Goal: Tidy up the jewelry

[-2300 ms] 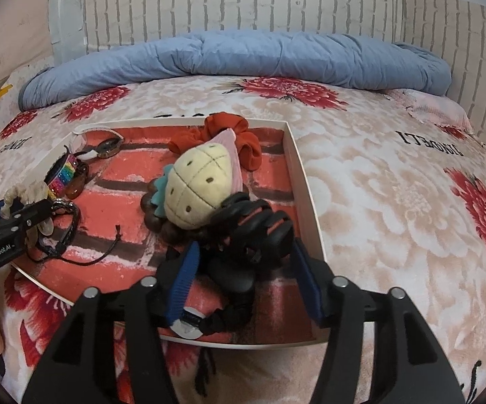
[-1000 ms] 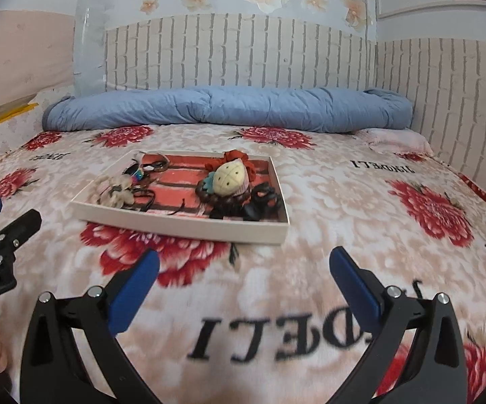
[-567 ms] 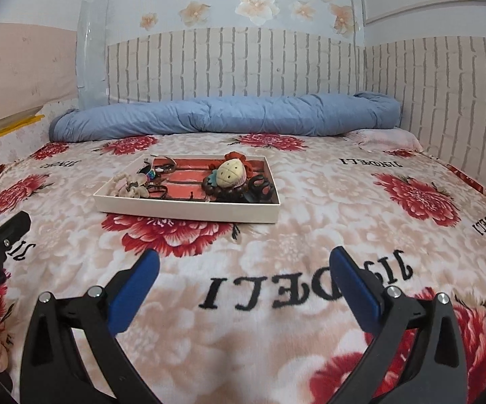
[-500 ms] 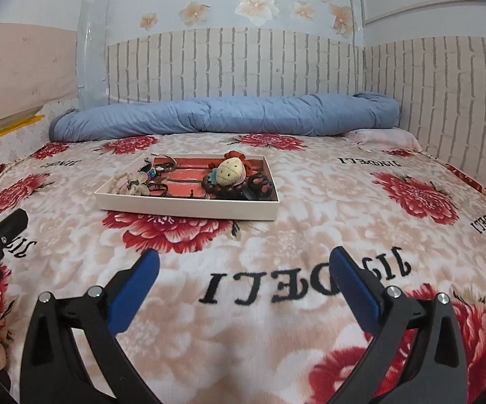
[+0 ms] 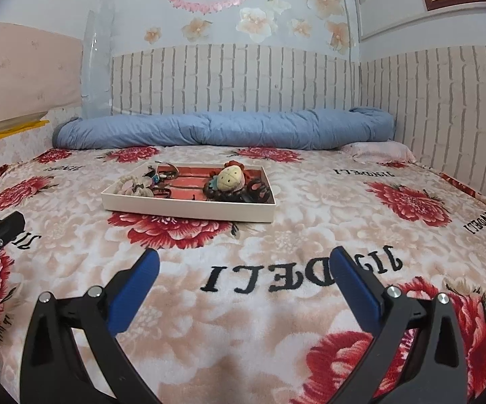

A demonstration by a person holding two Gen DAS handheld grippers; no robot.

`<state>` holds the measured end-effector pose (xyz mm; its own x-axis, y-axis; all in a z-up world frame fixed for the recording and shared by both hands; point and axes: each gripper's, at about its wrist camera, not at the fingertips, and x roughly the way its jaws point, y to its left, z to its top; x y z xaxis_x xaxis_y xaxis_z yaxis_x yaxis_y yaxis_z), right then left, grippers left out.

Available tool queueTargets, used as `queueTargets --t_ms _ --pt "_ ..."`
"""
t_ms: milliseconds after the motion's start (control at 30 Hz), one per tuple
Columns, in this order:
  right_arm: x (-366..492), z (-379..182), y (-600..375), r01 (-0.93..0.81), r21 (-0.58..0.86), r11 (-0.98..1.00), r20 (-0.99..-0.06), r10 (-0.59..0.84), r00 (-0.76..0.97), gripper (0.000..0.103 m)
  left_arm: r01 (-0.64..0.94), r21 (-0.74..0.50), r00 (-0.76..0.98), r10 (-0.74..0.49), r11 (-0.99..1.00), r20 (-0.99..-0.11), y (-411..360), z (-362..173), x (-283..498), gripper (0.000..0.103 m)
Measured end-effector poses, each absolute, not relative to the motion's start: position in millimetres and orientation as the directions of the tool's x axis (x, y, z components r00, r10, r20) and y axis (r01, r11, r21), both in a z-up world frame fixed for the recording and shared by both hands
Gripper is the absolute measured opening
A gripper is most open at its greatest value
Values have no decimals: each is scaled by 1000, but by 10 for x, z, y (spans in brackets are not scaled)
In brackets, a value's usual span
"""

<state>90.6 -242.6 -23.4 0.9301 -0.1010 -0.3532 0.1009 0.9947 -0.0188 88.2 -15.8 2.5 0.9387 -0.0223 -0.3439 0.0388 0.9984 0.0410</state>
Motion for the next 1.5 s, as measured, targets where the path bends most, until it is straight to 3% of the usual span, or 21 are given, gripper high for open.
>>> queueTargets --t_ms 1500 --pt "890 -249 -2387 94 -16 995 -344 -94 934 99 39 52 941 -19 998 -337 -168 12 859 98"
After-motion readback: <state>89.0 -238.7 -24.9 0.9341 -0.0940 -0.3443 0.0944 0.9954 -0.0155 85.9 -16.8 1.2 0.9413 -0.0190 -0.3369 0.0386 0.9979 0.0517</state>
